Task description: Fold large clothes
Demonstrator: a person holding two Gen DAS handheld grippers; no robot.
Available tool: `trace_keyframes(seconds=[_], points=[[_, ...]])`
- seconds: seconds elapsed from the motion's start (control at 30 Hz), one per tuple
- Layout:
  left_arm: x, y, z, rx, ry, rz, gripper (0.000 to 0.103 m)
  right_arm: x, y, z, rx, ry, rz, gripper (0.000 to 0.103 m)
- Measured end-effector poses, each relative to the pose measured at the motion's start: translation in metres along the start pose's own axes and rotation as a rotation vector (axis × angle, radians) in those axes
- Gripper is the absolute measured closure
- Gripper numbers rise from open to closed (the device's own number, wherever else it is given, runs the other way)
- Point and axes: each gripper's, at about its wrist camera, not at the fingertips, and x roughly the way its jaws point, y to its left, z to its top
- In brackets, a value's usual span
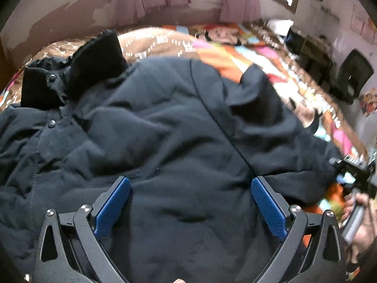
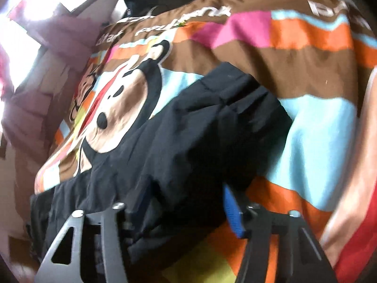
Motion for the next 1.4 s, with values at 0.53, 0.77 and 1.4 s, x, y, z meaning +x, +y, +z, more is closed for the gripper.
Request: trace_keyframes(seconds=[0.53, 0.77, 1.4], points=[[-0.112, 0.071, -0.007, -0.072, -0.068, -0.004, 0.002, -0.158, 0.169, -0.028, -0.533, -0.289, 0.2, 0.096], [-0.186, 0.132, -0.021, -0.181, -0.126, -0.045, 0.002, -0.223, 0.282, -0.145, -1.007, -0.395, 0.331, 0.096], [-0.25, 0.302, -0.143, -0.74, -0.132, -0.389, 0.003, -0.169, 0.293, -0.457, -1.773, 0.034, 0.387, 0.077]])
